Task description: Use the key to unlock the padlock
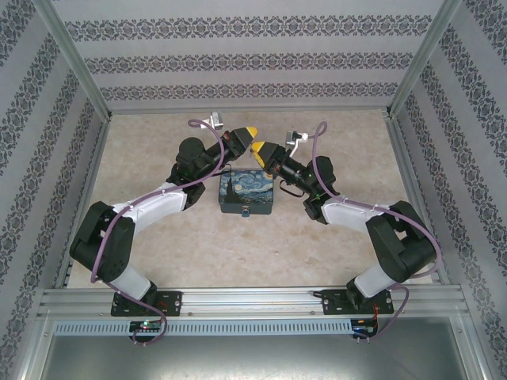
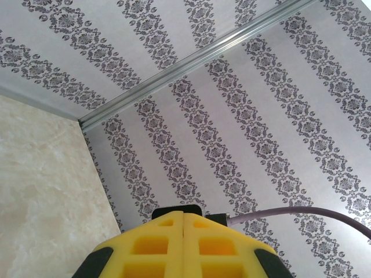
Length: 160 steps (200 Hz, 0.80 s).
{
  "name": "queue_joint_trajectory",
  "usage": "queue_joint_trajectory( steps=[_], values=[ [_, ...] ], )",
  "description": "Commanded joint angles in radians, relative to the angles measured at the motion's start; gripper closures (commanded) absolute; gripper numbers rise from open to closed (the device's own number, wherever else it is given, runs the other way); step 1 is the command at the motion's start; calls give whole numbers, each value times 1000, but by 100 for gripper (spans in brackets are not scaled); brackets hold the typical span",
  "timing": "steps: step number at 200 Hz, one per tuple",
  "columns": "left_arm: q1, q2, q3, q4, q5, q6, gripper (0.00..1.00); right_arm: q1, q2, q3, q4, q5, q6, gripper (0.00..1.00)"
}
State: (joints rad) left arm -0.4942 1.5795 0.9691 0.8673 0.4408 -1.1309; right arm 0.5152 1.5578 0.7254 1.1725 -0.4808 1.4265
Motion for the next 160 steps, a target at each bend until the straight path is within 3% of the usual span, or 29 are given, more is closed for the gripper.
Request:
queue_joint_trajectory(
  steps=[1, 105, 160],
  values=[
    [7, 6, 3, 55, 7, -10, 100, 14, 14, 30, 45, -12, 5, 73],
    [7, 6, -11, 69, 6, -20, 100, 5, 21, 46, 50, -10, 14, 83],
    [6, 6, -17, 75, -3, -26, 100, 3, 19, 30, 53, -10, 15, 100]
  ],
)
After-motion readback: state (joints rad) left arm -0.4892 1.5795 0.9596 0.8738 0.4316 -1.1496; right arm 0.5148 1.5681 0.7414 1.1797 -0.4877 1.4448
